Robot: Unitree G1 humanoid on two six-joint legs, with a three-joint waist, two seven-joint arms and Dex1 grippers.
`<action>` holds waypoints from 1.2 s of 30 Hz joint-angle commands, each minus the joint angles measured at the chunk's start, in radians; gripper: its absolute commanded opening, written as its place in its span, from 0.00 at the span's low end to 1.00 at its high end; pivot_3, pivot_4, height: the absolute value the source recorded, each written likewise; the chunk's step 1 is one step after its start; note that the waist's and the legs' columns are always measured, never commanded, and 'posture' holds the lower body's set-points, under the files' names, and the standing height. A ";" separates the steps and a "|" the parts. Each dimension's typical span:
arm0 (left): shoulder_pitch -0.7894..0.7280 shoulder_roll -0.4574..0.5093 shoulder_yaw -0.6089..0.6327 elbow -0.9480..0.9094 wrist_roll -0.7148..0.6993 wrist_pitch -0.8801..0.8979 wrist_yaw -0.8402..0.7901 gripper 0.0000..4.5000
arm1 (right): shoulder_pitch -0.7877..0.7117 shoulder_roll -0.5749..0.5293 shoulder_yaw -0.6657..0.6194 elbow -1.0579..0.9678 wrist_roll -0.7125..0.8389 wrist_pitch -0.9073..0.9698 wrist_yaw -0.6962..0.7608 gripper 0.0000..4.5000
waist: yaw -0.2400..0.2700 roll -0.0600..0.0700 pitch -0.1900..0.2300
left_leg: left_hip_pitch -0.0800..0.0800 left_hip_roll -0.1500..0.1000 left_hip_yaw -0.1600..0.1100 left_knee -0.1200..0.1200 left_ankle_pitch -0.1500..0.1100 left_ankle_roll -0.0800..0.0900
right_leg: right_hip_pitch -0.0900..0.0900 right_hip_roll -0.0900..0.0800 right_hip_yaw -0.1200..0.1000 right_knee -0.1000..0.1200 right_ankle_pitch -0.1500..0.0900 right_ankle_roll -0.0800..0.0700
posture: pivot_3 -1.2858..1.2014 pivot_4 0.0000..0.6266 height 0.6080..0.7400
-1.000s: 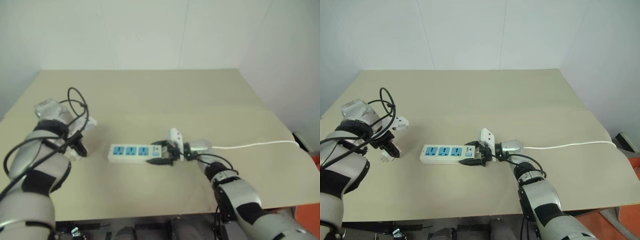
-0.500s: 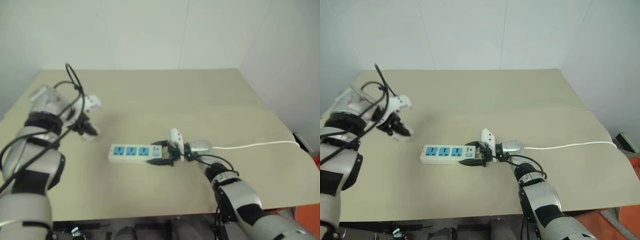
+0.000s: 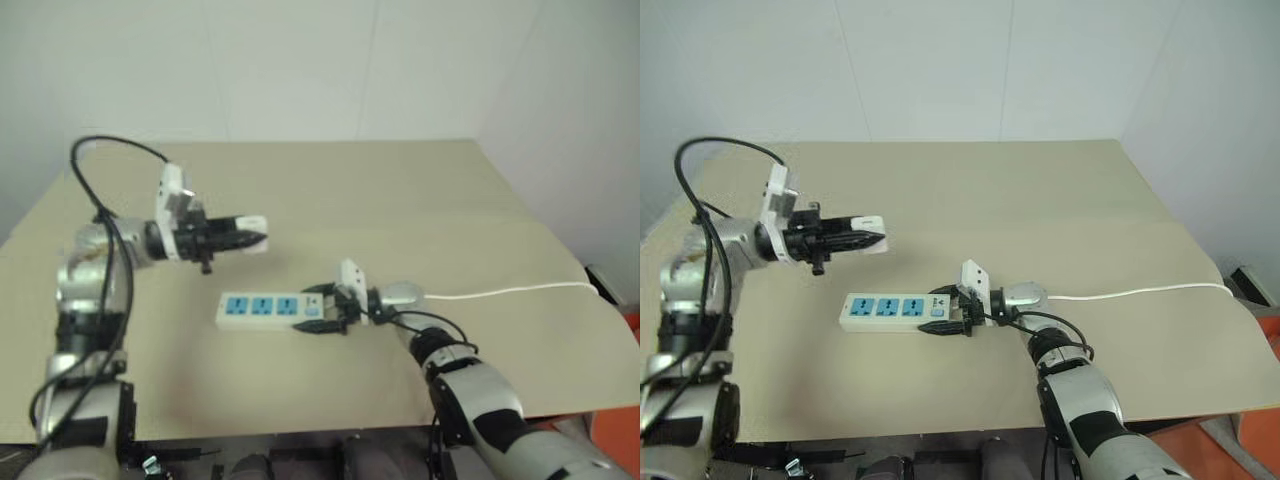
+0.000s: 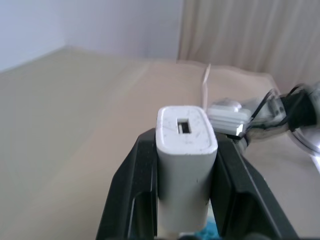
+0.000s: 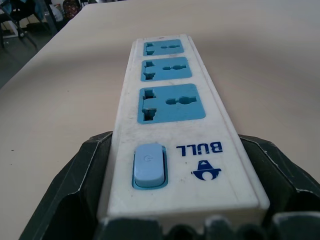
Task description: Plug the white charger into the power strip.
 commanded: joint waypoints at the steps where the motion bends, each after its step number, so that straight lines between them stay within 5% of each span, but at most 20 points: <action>1: 0.055 -0.029 0.003 -0.100 -0.084 0.043 0.038 0.22 | 0.010 0.009 0.034 0.015 -0.037 0.000 0.019 0.76 | -0.002 0.000 0.000 | 0.000 0.000 0.000 0.000 0.000 0.000 | 0.000 0.000 0.000 0.000 0.000 0.000 | 0.52 0.24 1.00; 7: 0.113 -0.095 -0.059 -0.040 -0.073 -0.028 0.033 0.22 | 0.010 0.015 0.036 0.013 -0.038 0.003 0.020 0.76 | -0.001 0.000 0.000 | 0.009 0.000 0.000 -0.002 0.000 0.000 | 0.011 0.000 0.000 -0.004 0.000 0.000 | 0.52 0.24 1.00; 17: 0.125 -0.071 -0.184 0.098 0.028 -0.217 -0.087 0.22 | 0.020 0.012 0.043 0.004 -0.036 0.004 0.027 0.76 | -0.008 0.000 0.000 | 0.011 0.000 0.000 -0.002 0.000 0.000 | 0.013 0.000 0.000 -0.005 0.000 0.000 | 0.52 0.24 1.00; 36: 0.077 -0.110 -0.196 0.298 0.087 -0.462 -0.152 0.22 | 0.042 0.000 0.045 -0.023 -0.034 0.010 0.023 0.76 | -0.005 0.000 0.000 | 0.011 0.000 0.000 -0.002 0.000 0.000 | 0.013 0.000 0.000 -0.005 -0.002 0.003 | 0.52 0.24 1.00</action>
